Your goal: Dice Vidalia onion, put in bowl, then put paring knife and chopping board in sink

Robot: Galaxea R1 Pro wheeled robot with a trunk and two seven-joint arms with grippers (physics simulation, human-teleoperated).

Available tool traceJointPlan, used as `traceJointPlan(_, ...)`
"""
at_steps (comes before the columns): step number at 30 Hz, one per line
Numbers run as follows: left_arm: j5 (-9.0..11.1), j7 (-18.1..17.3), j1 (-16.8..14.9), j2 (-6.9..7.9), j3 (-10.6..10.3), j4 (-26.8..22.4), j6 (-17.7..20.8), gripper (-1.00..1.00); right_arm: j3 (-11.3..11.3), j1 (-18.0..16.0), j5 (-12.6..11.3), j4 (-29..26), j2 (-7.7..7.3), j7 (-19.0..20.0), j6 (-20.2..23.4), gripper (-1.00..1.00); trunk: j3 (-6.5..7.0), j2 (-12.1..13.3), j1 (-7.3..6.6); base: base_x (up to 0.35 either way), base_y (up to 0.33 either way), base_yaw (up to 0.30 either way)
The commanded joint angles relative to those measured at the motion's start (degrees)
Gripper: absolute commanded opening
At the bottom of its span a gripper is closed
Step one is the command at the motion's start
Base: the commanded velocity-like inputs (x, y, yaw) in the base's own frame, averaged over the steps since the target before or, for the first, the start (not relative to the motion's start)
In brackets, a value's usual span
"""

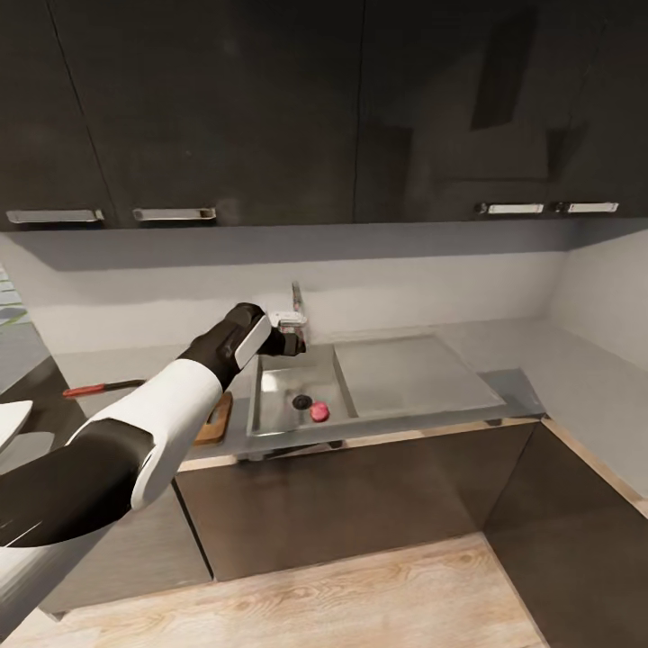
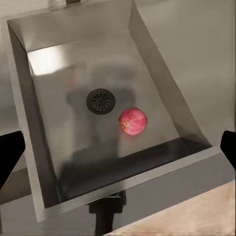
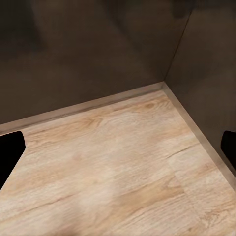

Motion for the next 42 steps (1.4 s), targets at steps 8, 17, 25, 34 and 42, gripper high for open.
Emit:
traceJointPlan(8,2.3,0.5,0.1,-0.04,-0.4,4.2,-0.5,1.00,-0.1,0.0,0.7,0.0,0.03,-0.6,-0.1,1.00,-0.13,-0.1,0.04,0.003,-0.002,0.000)
traceJointPlan(17,2.4,0.3,0.1,-0.72,-0.5,11.8,-8.0,1.00,-0.1,0.0,0.7,0.0,0.03,-0.6,-0.1,1.00,-0.13,-0.1,0.04,0.000,0.000,0.000)
traceJointPlan(25,2.4,0.2,0.1,-0.75,-0.5,12.1,-8.2,1.00,-0.1,0.0,0.7,0.0,0.10,-0.6,-0.1,1.00,-0.13,-0.1,0.04,0.071,-0.059,0.000)
traceJointPlan(34,2.4,0.2,0.1,-0.75,-0.5,12.3,-8.2,1.00,-0.1,0.0,0.7,0.0,0.11,-0.6,-0.1,1.00,-0.13,-0.1,0.04,0.261,-0.191,0.000)
traceJointPlan(42,2.4,0.2,0.2,-0.69,-0.5,13.5,-8.3,1.00,-0.1,0.0,0.7,0.0,0.11,-0.6,0.0,1.00,-0.25,-0.1,0.04,0.102,-0.074,0.000)
